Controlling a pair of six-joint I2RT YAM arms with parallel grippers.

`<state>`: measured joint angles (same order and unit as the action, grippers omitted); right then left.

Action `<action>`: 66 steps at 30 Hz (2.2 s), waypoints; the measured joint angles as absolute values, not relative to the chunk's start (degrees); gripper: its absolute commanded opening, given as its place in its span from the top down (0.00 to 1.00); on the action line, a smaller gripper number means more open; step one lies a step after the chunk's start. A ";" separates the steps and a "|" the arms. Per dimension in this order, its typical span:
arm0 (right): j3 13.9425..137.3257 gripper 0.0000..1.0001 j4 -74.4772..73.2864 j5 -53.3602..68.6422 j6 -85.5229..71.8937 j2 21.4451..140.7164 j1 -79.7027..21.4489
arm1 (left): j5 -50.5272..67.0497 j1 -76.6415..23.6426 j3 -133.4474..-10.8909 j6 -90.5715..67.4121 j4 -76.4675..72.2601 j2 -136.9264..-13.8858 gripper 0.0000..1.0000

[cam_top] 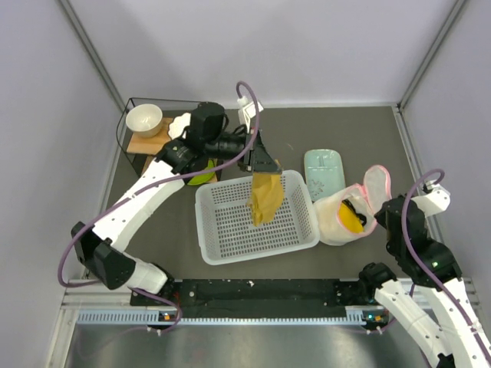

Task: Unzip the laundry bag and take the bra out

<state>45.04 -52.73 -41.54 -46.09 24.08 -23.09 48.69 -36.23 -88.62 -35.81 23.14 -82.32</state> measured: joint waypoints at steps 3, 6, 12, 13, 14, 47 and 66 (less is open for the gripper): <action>45.04 1.00 -52.71 -41.54 -46.09 24.08 -23.09 | 46.37 -35.77 -83.66 -33.63 25.78 -82.37 1.00; 45.04 1.00 -52.71 -41.52 -46.09 24.08 -23.09 | 44.25 -35.40 -80.97 -31.77 28.73 -82.37 1.00; 45.04 1.00 -52.71 -41.50 -46.06 24.08 -23.09 | 40.49 -34.96 -76.71 -28.64 29.26 -80.44 0.16; 45.04 1.00 -52.71 -41.47 -46.04 24.08 -23.09 | 39.07 -34.96 -75.88 -28.34 29.74 -79.94 0.10; 45.04 1.00 -52.71 -41.47 -46.04 24.08 -23.09 | 38.17 -34.89 -75.46 -28.01 30.37 -79.59 0.05; 45.04 1.00 -52.69 -39.66 -45.01 22.98 -23.09 | 33.58 -62.08 -108.53 -33.19 17.69 -118.56 0.42; 45.04 1.00 -52.75 -39.92 -45.08 22.41 -23.09 | 27.00 -62.48 -109.12 -32.14 18.96 -129.27 0.39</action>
